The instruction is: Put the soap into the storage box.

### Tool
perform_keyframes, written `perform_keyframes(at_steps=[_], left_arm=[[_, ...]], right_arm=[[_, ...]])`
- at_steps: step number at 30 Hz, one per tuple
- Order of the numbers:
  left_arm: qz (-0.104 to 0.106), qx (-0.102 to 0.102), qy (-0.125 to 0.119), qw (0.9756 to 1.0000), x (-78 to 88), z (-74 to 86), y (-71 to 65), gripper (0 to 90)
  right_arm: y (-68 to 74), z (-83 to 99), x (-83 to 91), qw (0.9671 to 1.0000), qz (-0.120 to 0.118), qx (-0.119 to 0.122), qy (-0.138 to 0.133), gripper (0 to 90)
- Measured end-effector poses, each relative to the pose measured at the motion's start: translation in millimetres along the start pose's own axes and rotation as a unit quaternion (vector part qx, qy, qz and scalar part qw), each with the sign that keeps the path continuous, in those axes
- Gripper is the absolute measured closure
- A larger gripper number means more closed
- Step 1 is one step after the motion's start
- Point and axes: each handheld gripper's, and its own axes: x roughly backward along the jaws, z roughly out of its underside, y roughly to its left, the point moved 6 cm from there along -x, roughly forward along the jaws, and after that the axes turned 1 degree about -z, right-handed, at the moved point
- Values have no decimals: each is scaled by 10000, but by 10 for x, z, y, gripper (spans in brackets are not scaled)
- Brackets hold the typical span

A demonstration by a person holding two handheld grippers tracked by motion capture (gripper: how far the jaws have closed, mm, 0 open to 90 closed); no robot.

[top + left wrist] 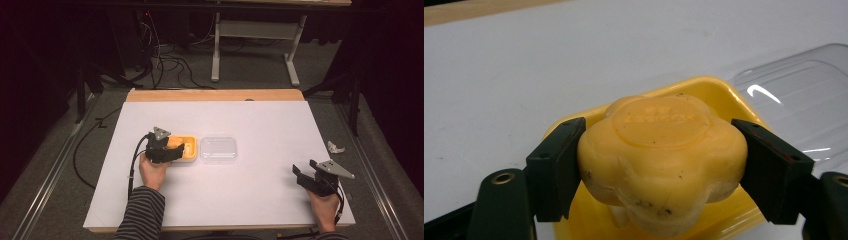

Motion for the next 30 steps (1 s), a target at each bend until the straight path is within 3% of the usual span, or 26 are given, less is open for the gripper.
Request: perform_keyframes(at_steps=[8,19,30], left_arm=[[-57,-54,53,10000,-83,23,-29,259],[-110,63,92,9999,-146,42,-21,259],[-20,136,142,9998,-171,49,6,258]], right_arm=[[-4,-2,13,10000,12,-37,-70,295],[-7,-4,18,9999,35,-10,-113,296],[-3,0,3,10000,54,-7,-25,296]])
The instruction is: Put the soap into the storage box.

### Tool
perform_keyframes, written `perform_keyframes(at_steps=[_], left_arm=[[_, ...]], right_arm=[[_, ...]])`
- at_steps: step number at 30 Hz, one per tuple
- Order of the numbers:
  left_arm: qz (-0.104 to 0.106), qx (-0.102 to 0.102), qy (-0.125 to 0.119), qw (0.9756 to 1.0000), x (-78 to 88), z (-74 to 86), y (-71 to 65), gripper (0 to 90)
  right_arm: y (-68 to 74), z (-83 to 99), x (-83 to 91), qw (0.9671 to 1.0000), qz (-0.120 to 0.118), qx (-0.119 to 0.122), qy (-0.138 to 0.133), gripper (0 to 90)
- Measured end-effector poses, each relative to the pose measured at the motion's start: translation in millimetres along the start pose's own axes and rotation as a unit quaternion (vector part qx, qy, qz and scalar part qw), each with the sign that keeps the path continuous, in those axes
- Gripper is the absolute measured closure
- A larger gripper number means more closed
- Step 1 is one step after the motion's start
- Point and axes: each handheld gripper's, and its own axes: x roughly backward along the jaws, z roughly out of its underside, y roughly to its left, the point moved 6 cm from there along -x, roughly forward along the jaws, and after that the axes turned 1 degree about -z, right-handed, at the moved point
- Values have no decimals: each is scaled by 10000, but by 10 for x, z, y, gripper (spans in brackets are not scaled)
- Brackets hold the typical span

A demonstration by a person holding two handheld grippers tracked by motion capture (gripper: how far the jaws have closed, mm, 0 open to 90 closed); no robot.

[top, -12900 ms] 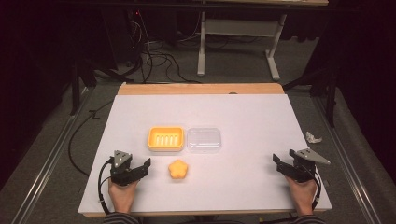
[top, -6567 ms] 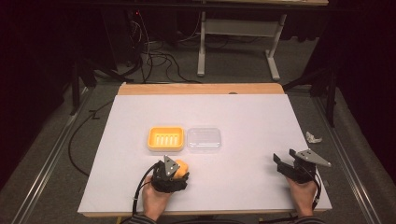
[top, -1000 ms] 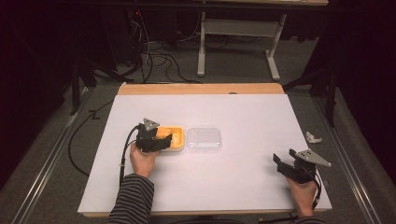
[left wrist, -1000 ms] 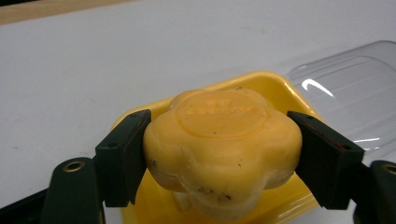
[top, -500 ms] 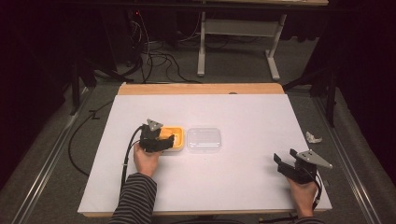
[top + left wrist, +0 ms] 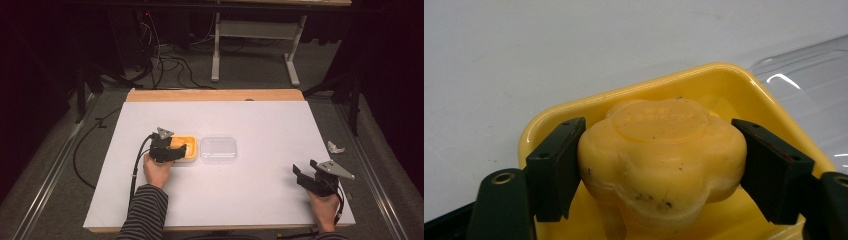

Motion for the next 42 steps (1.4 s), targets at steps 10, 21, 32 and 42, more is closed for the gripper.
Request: perform_keyframes(at_steps=[10,21,32,42], left_arm=[[14,23,186,9998,-3,32,21,255],[-37,49,109,9999,23,12,24,230],[12,-38,-19,10000,134,-20,30,209],[136,-33,-266,9995,290,-78,-14,212]], right_arm=[[1,0,1,10000,-16,2,-1,296],[0,0,5,10000,-26,-18,-15,296],[0,-2,8,10000,-37,-23,-40,296],[-9,-1,3,10000,-52,-43,-19,295]])
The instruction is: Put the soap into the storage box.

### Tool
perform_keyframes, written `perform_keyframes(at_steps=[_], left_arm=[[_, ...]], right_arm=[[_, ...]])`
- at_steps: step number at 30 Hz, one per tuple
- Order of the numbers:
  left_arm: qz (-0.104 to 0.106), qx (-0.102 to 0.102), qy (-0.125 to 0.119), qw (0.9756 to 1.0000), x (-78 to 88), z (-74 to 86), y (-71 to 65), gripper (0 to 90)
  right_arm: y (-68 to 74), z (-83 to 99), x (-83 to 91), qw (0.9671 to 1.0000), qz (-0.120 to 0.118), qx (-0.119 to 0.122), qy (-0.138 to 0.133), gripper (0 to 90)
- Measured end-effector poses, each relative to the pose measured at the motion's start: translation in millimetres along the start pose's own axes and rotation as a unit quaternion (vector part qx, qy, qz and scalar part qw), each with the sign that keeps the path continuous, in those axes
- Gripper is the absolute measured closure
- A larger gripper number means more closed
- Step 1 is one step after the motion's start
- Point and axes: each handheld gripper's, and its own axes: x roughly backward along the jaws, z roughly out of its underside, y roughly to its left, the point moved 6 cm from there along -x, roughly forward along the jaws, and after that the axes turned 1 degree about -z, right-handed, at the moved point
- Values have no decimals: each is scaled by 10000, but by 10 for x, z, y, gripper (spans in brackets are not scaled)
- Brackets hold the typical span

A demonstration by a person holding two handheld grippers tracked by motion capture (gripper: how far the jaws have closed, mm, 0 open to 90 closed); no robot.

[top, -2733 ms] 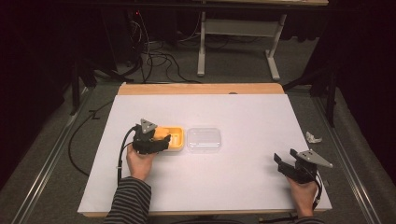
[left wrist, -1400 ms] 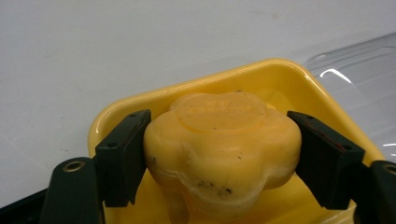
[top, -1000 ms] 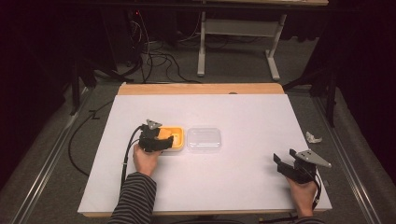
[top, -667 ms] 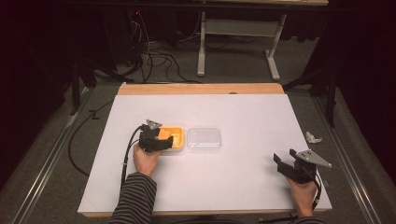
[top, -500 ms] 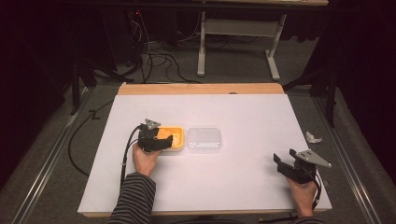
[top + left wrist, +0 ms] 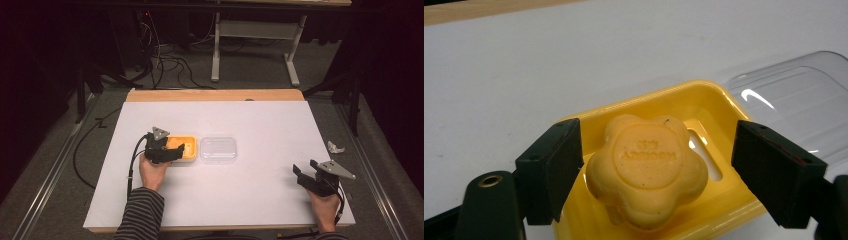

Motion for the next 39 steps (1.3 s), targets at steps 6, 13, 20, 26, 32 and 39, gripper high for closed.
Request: perform_keyframes(at_steps=[6,13,20,26,32,39], left_arm=[[80,-43,26,10000,107,-6,-44,212],[168,-99,6,9998,243,-9,-97,213],[248,-154,-78,9995,353,-14,-146,214],[349,-182,-177,9991,437,-29,-207,220],[366,-185,-249,9988,539,-8,-238,220],[362,-193,-293,9987,622,80,-247,221]], right_arm=[[-1,0,2,10000,-16,-24,2,295],[1,1,3,10000,-8,-14,0,295],[1,-1,2,10000,2,9,-14,296],[0,0,4,10000,-3,10,-15,296],[0,-2,3,10000,0,19,-27,296],[3,-1,2,10000,5,15,-19,296]])
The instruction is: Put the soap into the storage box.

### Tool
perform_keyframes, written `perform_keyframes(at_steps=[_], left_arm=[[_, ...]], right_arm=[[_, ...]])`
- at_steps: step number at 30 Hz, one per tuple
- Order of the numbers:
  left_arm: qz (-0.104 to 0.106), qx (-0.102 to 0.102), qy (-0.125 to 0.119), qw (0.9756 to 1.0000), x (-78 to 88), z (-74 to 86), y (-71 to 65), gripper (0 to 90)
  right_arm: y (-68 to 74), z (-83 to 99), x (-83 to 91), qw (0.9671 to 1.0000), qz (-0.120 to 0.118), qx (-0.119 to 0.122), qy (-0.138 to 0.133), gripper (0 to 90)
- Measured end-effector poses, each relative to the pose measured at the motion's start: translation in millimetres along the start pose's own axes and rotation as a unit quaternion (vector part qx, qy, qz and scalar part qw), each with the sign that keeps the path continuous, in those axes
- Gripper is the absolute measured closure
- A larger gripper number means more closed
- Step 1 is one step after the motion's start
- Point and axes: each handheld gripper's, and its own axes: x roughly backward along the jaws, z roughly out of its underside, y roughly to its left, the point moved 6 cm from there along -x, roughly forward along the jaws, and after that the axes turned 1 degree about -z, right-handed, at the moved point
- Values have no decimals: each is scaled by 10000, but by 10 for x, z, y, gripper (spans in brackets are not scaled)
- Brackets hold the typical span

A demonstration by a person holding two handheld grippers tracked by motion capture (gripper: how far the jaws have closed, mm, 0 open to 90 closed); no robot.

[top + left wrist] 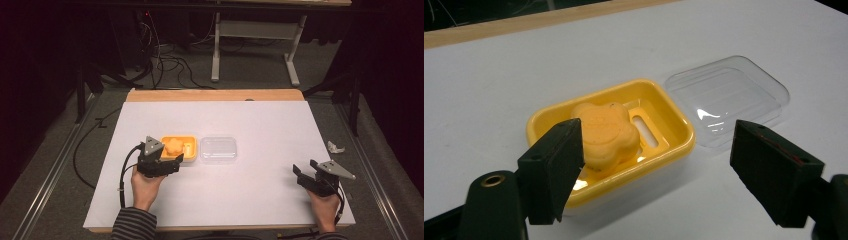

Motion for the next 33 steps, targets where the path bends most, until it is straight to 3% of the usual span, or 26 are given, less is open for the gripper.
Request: perform_keyframes(at_steps=[12,33], left_arm=[[89,-55,-8,9999,108,142,-71,222],[208,-127,82,9997,95,284,-242,228]], right_arm=[[4,3,-4,10000,13,2,32,296],[-2,0,-2,10000,-1,14,7,296]])
